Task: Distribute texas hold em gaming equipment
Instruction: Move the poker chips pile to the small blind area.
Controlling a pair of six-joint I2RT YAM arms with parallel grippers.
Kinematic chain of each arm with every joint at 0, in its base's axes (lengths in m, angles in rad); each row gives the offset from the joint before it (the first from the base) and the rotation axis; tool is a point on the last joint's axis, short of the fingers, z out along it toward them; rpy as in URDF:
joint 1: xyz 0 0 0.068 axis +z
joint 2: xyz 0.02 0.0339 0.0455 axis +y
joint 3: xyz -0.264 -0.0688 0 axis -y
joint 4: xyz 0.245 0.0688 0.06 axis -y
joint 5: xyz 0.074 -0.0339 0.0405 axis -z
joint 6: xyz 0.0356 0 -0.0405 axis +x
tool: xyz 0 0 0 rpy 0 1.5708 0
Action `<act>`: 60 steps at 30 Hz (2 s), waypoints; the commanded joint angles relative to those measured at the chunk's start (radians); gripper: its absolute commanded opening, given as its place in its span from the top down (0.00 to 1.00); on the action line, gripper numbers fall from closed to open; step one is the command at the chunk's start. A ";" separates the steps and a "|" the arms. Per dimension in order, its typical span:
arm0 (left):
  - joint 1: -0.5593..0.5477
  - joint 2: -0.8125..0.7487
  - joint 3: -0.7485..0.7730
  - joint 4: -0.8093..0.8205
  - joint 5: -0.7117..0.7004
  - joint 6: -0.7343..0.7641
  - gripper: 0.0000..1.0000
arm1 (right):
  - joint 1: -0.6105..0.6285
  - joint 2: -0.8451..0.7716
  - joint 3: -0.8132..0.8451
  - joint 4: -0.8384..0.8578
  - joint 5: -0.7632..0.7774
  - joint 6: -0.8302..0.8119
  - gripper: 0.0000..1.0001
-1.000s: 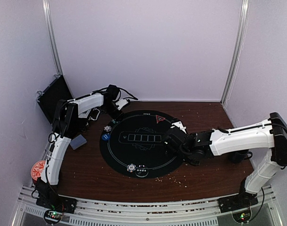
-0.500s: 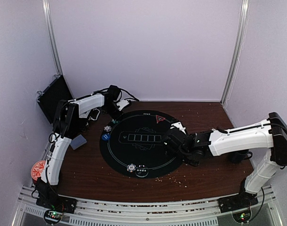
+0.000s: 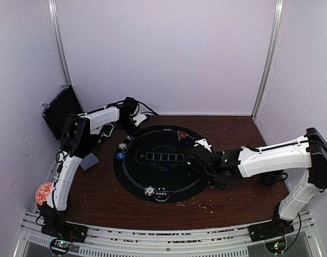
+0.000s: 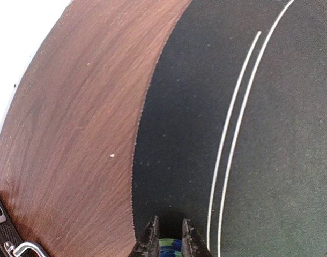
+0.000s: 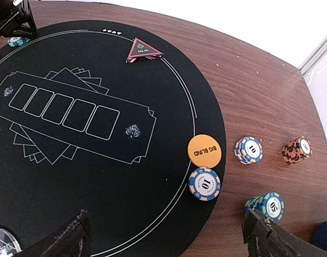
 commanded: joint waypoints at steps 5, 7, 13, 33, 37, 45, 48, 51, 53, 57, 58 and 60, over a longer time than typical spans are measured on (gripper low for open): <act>0.007 -0.004 -0.036 -0.035 -0.085 -0.047 0.83 | 0.014 0.001 0.025 -0.014 0.031 -0.006 0.00; 0.007 -0.010 -0.045 -0.037 -0.078 -0.050 0.83 | 0.014 0.000 0.025 -0.014 0.033 -0.006 0.00; 0.008 -0.038 -0.088 -0.034 -0.080 -0.085 0.83 | 0.017 0.006 0.027 -0.016 0.037 -0.009 0.00; 0.012 -0.150 -0.199 0.046 -0.042 -0.090 0.73 | 0.024 0.012 0.032 -0.017 0.042 -0.009 0.00; 0.011 -0.132 -0.135 0.052 -0.060 -0.074 0.63 | 0.025 0.017 0.035 -0.020 0.043 -0.007 0.00; 0.014 -0.076 -0.043 0.069 -0.121 -0.051 0.64 | 0.026 0.018 0.035 -0.021 0.045 -0.008 0.00; 0.015 -0.063 -0.036 0.068 -0.128 -0.050 0.68 | 0.027 0.019 0.035 -0.021 0.046 -0.007 0.00; 0.014 -0.057 -0.044 0.066 -0.132 -0.047 0.73 | 0.027 0.019 0.035 -0.022 0.047 -0.008 0.00; 0.015 -0.055 -0.050 0.061 -0.131 -0.043 0.77 | 0.028 0.019 0.035 -0.022 0.047 -0.008 0.00; 0.015 -0.056 -0.065 0.047 -0.122 -0.038 0.82 | 0.027 0.020 0.036 -0.022 0.049 -0.007 0.00; 0.015 -0.056 -0.070 0.045 -0.119 -0.037 0.82 | 0.027 0.020 0.036 -0.022 0.049 -0.007 0.00; 0.015 -0.062 -0.083 0.043 -0.121 -0.035 0.86 | 0.027 0.020 0.036 -0.022 0.049 -0.008 0.00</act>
